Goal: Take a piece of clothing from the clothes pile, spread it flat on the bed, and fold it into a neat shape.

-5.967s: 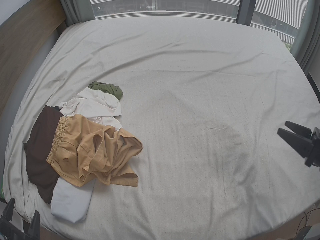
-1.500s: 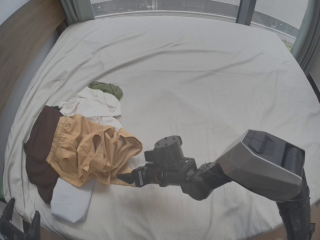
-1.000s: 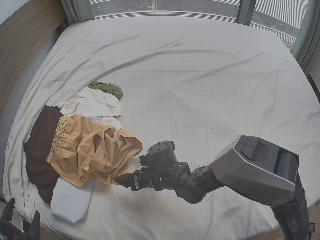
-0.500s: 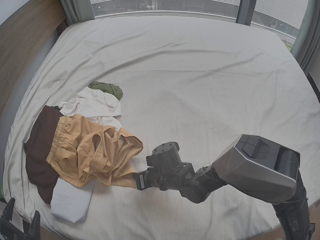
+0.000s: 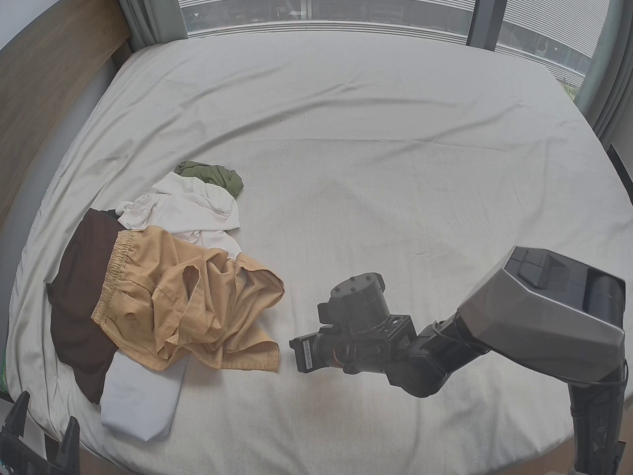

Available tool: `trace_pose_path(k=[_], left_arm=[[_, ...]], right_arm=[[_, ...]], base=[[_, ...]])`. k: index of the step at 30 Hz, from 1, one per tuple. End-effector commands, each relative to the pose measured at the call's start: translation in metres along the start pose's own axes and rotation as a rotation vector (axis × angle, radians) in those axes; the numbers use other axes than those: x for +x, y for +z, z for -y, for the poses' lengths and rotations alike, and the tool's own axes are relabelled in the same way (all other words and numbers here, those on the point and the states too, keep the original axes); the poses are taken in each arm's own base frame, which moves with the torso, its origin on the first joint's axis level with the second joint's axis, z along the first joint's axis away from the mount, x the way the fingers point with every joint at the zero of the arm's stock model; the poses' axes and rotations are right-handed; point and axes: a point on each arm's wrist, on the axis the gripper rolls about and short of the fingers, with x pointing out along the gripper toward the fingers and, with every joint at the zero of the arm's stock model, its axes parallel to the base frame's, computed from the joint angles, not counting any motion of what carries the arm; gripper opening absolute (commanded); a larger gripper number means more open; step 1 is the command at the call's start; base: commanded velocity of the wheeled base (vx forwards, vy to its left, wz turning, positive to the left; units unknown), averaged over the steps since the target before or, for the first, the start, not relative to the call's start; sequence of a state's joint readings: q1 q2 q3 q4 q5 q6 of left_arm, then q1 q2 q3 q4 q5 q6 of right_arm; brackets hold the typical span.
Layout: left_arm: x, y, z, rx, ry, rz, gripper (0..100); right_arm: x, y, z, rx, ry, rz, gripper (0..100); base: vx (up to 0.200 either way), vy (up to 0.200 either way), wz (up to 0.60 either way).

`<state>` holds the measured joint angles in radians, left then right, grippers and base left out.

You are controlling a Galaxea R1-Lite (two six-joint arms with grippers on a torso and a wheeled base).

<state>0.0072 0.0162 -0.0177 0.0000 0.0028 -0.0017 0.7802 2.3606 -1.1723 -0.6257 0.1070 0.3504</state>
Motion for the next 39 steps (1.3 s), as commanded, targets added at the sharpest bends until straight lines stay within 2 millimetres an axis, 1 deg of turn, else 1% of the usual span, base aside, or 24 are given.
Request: trace_pose_path(k=[1, 2, 3, 4, 6, 8, 10, 11, 13, 16, 19, 24, 25, 32, 34, 39], left_arm=[[0.0, -0.005, 0.0, 0.0, 0.001, -0.001, 100], [0.0, -0.005, 0.0, 0.0, 0.001, -0.001, 100], [0.0, -0.005, 0.0, 0.0, 0.001, -0.001, 100], [0.0, -0.005, 0.0, 0.0, 0.001, -0.001, 100], [0.0, -0.005, 0.0, -0.001, 0.001, -0.001, 100], [0.0, -0.005, 0.0, -0.001, 0.001, -0.001, 100], [0.0, -0.005, 0.0, -0.001, 0.001, -0.001, 100], [0.0, -0.005, 0.0, -0.001, 0.001, -0.001, 100], [0.0, -0.005, 0.0, -0.003, 0.001, -0.001, 100], [0.0, -0.005, 0.0, -0.003, 0.001, -0.001, 100], [0.0, -0.005, 0.0, -0.004, 0.001, -0.001, 100], [0.0, -0.005, 0.0, -0.006, 0.001, -0.001, 100], [0.0, -0.005, 0.0, -0.006, 0.001, -0.001, 100], [0.0, -0.005, 0.0, -0.004, 0.001, -0.001, 100], [0.0, -0.005, 0.0, -0.006, 0.001, -0.001, 100], [0.0, -0.005, 0.0, -0.004, 0.001, -0.001, 100]], right_arm=[[-0.002, 0.003, -0.005, -0.006, 0.016, 0.019, 0], [-0.001, 0.002, -0.008, -0.026, 0.027, 0.025, 0], [0.0, 0.0, -0.008, -0.034, 0.027, 0.02, 100], [0.001, 0.0, -0.008, -0.038, 0.028, 0.019, 100], [0.011, -0.005, -0.007, -0.048, 0.03, 0.012, 100], [0.015, -0.006, -0.006, -0.049, 0.031, 0.015, 100], [0.015, -0.006, -0.006, -0.049, 0.031, 0.015, 100], [0.02, -0.003, -0.01, -0.056, 0.045, 0.023, 100], [0.025, -0.003, -0.019, -0.067, 0.079, 0.024, 100], [0.031, -0.006, -0.027, -0.077, 0.1, 0.022, 100], [0.04, -0.009, -0.029, -0.081, 0.107, 0.019, 100], [0.046, -0.009, -0.03, -0.081, 0.109, 0.021, 100], [0.047, -0.011, -0.029, -0.08, 0.106, 0.016, 0], [0.047, -0.01, -0.025, -0.074, 0.087, 0.019, 0], [0.047, -0.009, -0.023, -0.073, 0.056, 0.028, 0], [0.042, -0.01, -0.02, -0.067, 0.037, 0.021, 0]], base=[[0.0, 0.0, 0.0], [0.0, 0.0, 0.0], [0.0, 0.0, 0.0], [0.0, 0.0, 0.0], [0.0, 0.0, 0.0], [0.0, 0.0, 0.0], [0.0, 0.0, 0.0], [0.0, 0.0, 0.0], [0.0, 0.0, 0.0], [0.0, 0.0, 0.0], [0.0, 0.0, 0.0], [0.0, 0.0, 0.0], [0.0, 0.0, 0.0], [0.0, 0.0, 0.0], [0.0, 0.0, 0.0], [0.0, 0.0, 0.0]])
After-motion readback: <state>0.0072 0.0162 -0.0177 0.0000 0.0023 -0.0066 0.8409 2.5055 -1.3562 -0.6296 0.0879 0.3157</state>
